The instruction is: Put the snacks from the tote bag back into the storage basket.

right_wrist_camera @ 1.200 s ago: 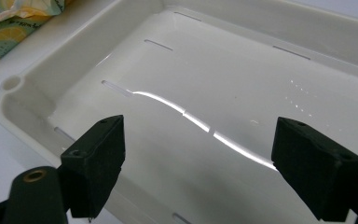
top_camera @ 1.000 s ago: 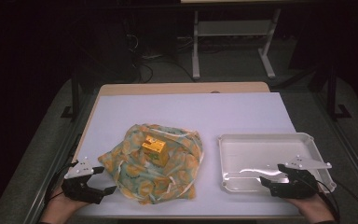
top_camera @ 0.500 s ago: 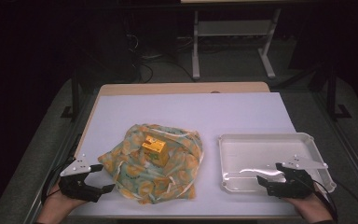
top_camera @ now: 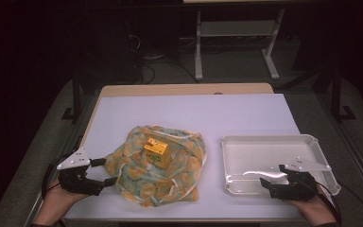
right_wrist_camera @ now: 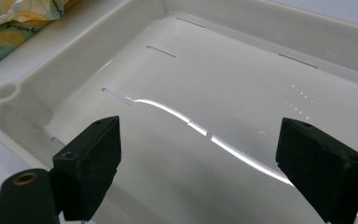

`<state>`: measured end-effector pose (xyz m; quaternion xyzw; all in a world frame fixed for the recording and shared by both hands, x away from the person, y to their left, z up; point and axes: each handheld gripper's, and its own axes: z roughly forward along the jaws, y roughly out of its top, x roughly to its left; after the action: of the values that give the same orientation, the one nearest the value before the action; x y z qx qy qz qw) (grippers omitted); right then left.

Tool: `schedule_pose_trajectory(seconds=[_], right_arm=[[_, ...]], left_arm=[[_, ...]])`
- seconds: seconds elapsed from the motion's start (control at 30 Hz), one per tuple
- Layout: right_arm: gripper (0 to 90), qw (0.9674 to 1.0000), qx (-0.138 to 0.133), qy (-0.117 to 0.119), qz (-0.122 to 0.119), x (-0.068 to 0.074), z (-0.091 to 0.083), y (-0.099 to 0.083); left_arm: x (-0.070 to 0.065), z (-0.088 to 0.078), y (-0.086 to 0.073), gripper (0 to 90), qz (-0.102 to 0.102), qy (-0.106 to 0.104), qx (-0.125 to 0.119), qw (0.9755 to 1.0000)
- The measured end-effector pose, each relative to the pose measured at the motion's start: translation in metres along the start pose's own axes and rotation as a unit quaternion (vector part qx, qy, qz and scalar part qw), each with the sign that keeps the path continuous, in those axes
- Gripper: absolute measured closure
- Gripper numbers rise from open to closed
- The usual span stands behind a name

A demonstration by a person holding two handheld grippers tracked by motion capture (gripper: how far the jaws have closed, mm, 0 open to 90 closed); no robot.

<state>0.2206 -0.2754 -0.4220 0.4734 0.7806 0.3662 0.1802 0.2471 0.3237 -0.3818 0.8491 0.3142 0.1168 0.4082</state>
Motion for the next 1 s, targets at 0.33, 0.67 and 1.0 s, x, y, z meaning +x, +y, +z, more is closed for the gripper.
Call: schedule_pose_trajectory(seconds=[0.33, 0.67, 1.0], right_arm=[[13.9, 1.0, 0.003, -0.003, 0.0, 0.0, 0.001, 0.0], [13.9, 1.0, 0.003, -0.004, -0.005, 0.0, 0.002, 0.0], [13.9, 1.0, 0.004, -0.005, -0.005, 0.0, 0.002, -0.001]], left_arm=[[0.006, 0.004, 0.021, 30.9, -0.003, -0.002, -0.02, 0.9998], [0.008, 0.019, 0.038, 64.4, 0.002, -0.022, -0.015, 0.9997], [0.009, 0.043, 0.052, 89.6, 0.011, -0.043, 0.011, 0.999]])
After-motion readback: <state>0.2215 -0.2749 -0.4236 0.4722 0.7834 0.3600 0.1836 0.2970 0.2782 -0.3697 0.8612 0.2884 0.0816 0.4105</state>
